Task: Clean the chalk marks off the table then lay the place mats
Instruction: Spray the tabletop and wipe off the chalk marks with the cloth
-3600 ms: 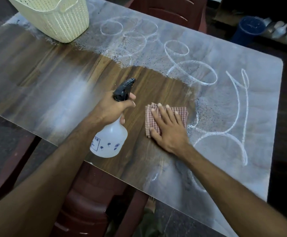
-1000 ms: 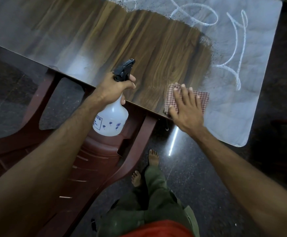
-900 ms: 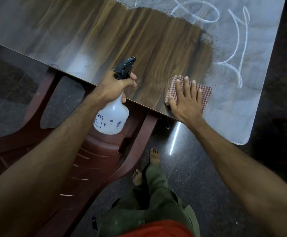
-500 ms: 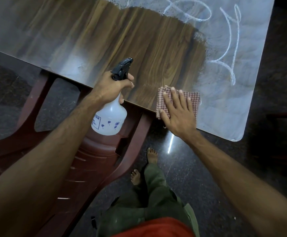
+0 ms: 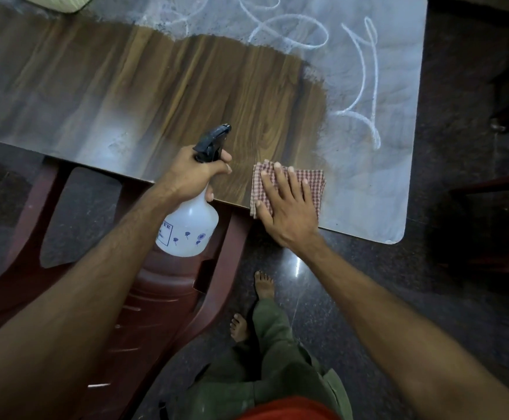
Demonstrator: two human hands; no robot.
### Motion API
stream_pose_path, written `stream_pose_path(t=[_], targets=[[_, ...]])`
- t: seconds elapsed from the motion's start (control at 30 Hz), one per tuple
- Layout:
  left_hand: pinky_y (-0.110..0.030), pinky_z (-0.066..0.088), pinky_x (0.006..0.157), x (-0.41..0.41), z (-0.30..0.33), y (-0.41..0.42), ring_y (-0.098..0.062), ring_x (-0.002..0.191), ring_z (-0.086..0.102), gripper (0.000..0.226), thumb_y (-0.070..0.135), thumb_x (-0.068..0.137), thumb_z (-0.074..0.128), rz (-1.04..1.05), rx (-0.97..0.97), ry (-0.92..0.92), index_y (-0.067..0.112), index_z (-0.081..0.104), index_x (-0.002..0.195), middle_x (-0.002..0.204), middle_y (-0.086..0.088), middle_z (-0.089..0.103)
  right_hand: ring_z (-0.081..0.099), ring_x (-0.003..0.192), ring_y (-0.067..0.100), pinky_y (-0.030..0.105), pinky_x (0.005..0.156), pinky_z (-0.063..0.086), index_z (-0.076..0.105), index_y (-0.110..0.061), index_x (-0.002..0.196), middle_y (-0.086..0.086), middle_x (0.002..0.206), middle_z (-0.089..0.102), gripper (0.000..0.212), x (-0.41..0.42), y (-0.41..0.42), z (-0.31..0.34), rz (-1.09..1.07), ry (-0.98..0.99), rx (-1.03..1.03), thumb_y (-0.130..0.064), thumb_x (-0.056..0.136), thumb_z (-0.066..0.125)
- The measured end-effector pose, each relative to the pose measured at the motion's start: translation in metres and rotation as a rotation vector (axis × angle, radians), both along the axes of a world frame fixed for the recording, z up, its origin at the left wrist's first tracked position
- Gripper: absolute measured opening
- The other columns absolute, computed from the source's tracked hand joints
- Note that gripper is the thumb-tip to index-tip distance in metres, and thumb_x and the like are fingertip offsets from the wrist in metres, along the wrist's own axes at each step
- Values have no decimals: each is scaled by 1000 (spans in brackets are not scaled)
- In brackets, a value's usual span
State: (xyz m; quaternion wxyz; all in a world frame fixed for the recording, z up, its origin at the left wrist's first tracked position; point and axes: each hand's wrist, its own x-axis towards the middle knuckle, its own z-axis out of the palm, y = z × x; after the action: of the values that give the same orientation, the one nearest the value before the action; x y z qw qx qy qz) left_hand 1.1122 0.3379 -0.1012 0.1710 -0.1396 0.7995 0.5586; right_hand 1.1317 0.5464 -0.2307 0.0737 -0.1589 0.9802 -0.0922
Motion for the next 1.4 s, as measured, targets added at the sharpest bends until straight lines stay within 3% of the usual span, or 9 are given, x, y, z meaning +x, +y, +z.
stream_pose_path(t=[0.3,0.5,0.67,0.87,1.0,1.1,1.17,1.3,1.4], targets=[[-37,52,60,-17,-1,28,-19,35,49,13,9,89,64,-93,-19,-2,7,65,101,105,-6,67,7,152,28,49,122,4,13,-29,158,4,166,9,71,-40,78,1,-300,-19,23,-58,93,17],[-24,47,50,-54,3,62,-16,34,48,16,8,88,62,-177,-46,4,0,64,102,96,-21,68,13,150,31,51,120,7,20,-25,157,6,165,14,71,-44,71,-4,-317,13,18,-57,93,17],[-18,45,46,-95,8,91,-12,34,50,16,11,89,61,-234,-94,7,0,65,99,88,-10,69,16,150,30,51,120,9,23,-25,156,6,164,17,71,-45,68,-6,-339,53,18,-56,93,19],[-25,44,51,-134,10,107,-13,37,50,11,18,90,61,-241,-147,-12,9,59,84,69,-4,58,7,152,28,49,121,1,16,-27,158,4,165,9,70,-46,70,-9,-330,31,8,-56,94,19],[-21,44,43,-145,4,110,-10,34,49,10,19,91,62,-223,-137,-54,8,62,90,85,-2,70,5,152,28,50,122,3,14,-27,158,4,166,6,70,-46,70,-9,-324,23,11,-56,95,19],[-24,48,51,-145,-2,113,-10,34,49,23,19,89,63,-280,-158,-65,4,65,106,97,-8,73,8,152,28,51,121,6,17,-26,158,4,165,10,69,-46,70,-9,-327,31,4,-55,95,21],[-25,47,54,-142,-4,120,-11,34,49,21,19,89,63,-326,-164,-62,3,64,102,91,-9,73,10,152,29,51,121,7,19,-25,157,5,165,12,69,-45,70,-8,-331,38,-7,-55,95,22],[-27,45,57,-140,-3,133,-12,34,48,10,19,88,63,-332,-173,-42,10,58,85,53,7,57,9,152,28,51,121,5,20,-26,157,5,165,11,70,-44,70,-6,-329,37,-18,-55,94,22],[-28,44,57,-138,-1,135,-14,36,49,14,19,88,63,-358,-187,-51,11,55,81,63,0,57,9,152,28,50,121,4,21,-26,157,4,165,12,70,-44,70,-6,-328,30,-25,-55,94,22]])
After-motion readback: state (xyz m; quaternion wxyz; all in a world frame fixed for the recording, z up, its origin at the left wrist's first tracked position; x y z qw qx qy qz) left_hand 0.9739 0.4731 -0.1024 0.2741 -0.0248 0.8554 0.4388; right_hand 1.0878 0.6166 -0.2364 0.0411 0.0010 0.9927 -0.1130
